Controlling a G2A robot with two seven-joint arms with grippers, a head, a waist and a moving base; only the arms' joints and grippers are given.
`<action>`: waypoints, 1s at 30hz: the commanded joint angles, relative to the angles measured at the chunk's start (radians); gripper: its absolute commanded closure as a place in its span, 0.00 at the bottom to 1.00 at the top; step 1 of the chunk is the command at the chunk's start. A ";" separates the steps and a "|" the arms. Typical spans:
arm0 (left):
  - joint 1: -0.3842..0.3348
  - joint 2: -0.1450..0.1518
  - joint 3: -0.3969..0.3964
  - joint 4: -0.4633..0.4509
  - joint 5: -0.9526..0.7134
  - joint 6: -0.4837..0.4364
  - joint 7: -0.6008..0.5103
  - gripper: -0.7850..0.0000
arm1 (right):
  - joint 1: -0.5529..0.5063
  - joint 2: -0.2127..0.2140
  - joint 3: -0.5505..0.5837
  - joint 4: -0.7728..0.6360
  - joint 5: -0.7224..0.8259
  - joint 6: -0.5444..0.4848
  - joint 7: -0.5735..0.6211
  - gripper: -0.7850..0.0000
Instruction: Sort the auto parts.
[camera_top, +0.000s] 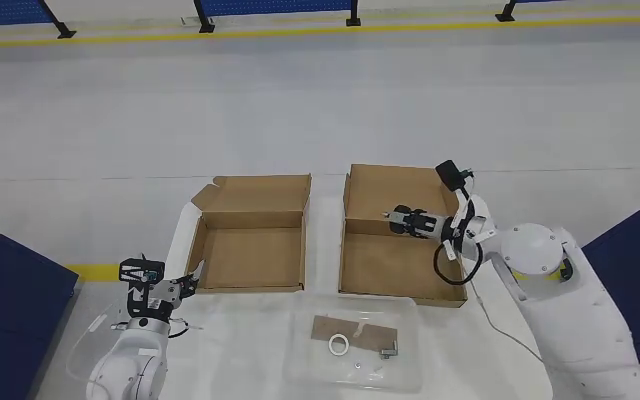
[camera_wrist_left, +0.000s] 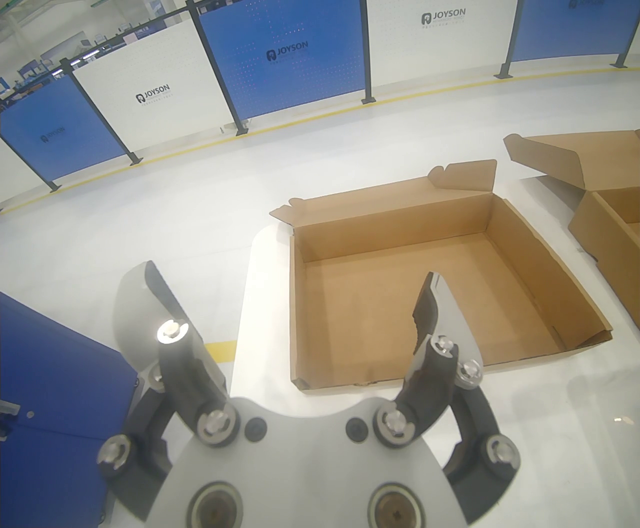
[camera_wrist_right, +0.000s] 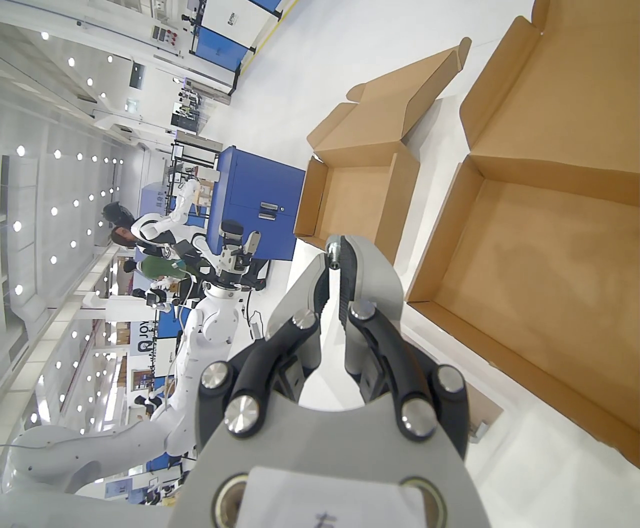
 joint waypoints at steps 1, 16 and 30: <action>0.000 0.000 0.000 0.000 0.000 0.000 0.000 0.00 | 0.000 0.000 0.000 0.000 0.000 0.000 0.000 1.00; 0.000 0.000 0.000 0.000 0.000 0.000 0.000 0.00 | 0.153 -0.036 -0.238 0.118 -0.313 0.314 -0.049 1.00; 0.000 0.000 0.000 0.000 0.000 0.000 0.000 0.00 | 0.232 -0.068 -0.354 0.233 -0.350 0.400 -0.025 1.00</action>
